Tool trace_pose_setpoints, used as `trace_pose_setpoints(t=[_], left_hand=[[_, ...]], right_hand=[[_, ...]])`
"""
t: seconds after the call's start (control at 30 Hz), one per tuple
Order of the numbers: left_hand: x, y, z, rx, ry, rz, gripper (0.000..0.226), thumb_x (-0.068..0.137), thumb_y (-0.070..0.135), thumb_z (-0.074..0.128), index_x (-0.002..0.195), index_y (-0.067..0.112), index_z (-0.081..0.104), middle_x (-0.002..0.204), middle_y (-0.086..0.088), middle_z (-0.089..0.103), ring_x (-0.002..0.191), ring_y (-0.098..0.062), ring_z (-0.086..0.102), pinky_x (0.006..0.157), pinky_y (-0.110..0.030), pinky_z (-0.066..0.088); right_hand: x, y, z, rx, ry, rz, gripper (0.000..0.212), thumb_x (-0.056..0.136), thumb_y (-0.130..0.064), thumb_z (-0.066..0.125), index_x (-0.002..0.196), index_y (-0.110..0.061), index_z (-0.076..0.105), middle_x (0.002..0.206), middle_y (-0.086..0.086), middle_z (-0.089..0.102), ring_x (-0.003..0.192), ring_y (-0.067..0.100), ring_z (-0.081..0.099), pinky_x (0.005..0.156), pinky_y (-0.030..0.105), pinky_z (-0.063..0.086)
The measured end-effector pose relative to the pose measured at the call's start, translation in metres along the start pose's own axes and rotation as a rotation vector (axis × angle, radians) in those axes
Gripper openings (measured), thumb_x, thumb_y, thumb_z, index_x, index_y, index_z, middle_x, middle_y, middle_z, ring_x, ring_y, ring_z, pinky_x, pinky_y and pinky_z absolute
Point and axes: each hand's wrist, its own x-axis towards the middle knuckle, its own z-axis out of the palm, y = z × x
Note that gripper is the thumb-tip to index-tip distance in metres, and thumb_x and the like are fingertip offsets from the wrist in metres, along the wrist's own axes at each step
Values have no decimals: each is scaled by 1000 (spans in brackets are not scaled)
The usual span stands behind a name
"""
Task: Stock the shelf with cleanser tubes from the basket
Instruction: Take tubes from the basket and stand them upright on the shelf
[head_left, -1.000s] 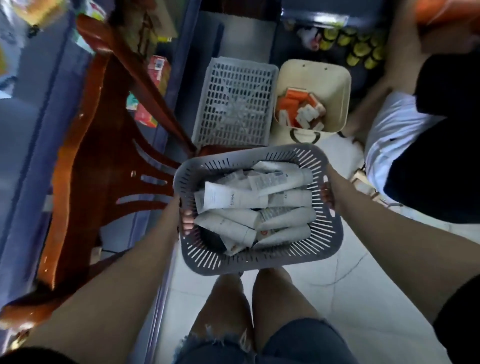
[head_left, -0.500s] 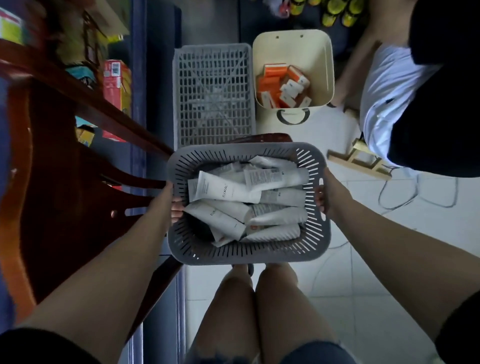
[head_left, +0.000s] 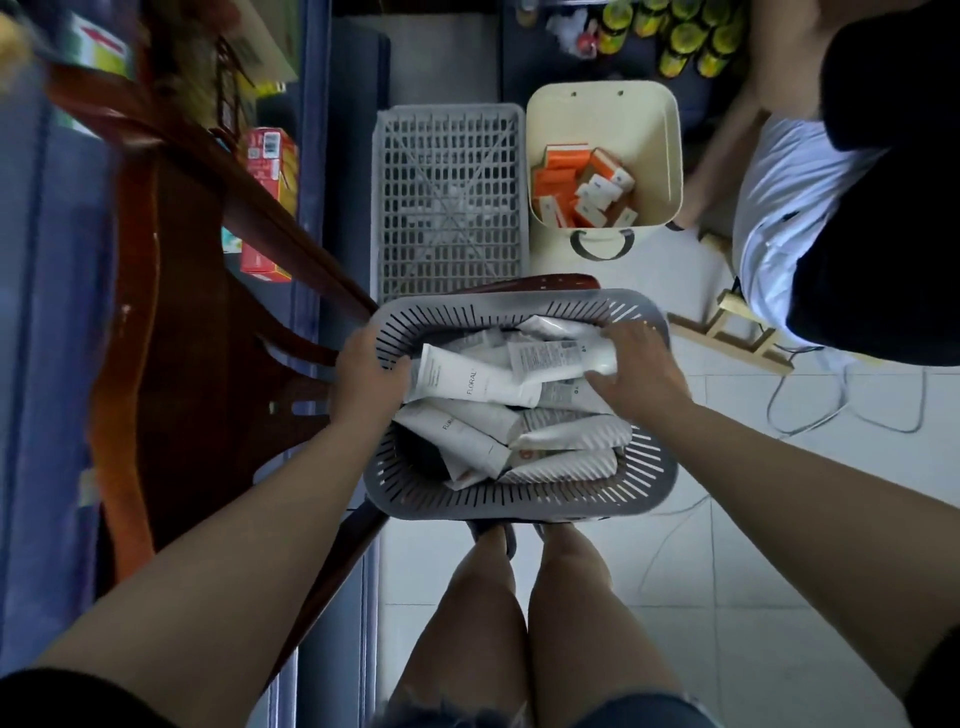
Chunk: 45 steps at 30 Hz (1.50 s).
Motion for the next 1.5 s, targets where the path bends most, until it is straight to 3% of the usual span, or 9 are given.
trace_pose_setpoints(t=[0.2, 0.47, 0.7, 0.83, 1.07, 1.17, 1.2, 1.3, 1.5], left_hand=[[19, -20, 38, 264, -393, 59, 57, 87, 19, 58, 140, 11, 37, 140, -10, 43, 127, -27, 42, 103, -39, 38], [53, -38, 85, 174, -316, -141, 38, 87, 13, 58, 121, 1, 45, 125, -15, 53, 114, -31, 52, 83, -30, 39], [56, -34, 89, -137, -200, -143, 16, 86, 15, 64, 96, 11, 52, 89, -4, 55, 87, -19, 52, 66, -27, 39], [49, -22, 79, -325, -255, -163, 14, 87, 11, 63, 97, 12, 55, 97, -6, 59, 90, -21, 58, 65, -35, 55], [30, 16, 49, -170, -190, 99, 20, 87, 15, 62, 104, 4, 63, 94, -5, 62, 86, -16, 55, 61, -19, 42], [18, 33, 18, -203, -150, 142, 20, 87, 15, 63, 103, 4, 66, 92, -5, 63, 85, -15, 56, 70, -24, 42], [16, 37, 9, -209, -151, 161, 19, 87, 15, 63, 102, 4, 67, 90, -6, 64, 84, -15, 56, 71, -26, 42], [-3, 57, -28, -222, -129, 218, 17, 85, 12, 65, 97, 1, 69, 84, -7, 63, 78, -14, 56, 70, -27, 41], [-72, 104, -112, -333, 65, 285, 6, 84, 12, 67, 84, 6, 70, 70, -3, 60, 51, 10, 51, 54, -6, 36]], right_hand=[[19, -13, 41, -309, -240, -144, 49, 86, -23, 58, 131, -13, 42, 131, 9, 47, 115, 29, 49, 91, 40, 42], [65, -17, 90, -431, -192, -219, 58, 83, -10, 58, 137, -14, 36, 147, 11, 32, 133, 31, 34, 106, 42, 32], [80, -18, 91, -474, -145, -253, 48, 85, -14, 55, 132, -16, 43, 141, 8, 43, 126, 26, 43, 97, 37, 39], [81, -24, 72, -324, -172, -210, 34, 94, -24, 47, 128, -17, 48, 125, 7, 59, 116, 25, 54, 88, 35, 45], [60, -36, 17, 165, -178, -97, 37, 92, -22, 55, 126, -9, 53, 124, 12, 60, 112, 28, 56, 87, 28, 42], [46, -47, -13, 439, -165, -38, 30, 88, -16, 60, 115, -3, 60, 106, 13, 65, 88, 22, 60, 73, 17, 46], [43, -50, -19, 503, -173, -29, 29, 87, -16, 62, 114, -4, 61, 107, 13, 65, 90, 21, 61, 78, 20, 48], [22, -67, -51, 651, -200, -63, 32, 87, -13, 62, 118, -5, 60, 116, 10, 63, 106, 21, 58, 93, 31, 45], [-38, -116, -132, 787, -239, -287, 24, 89, -10, 60, 112, -14, 61, 106, -4, 63, 95, 11, 60, 82, 26, 47]])
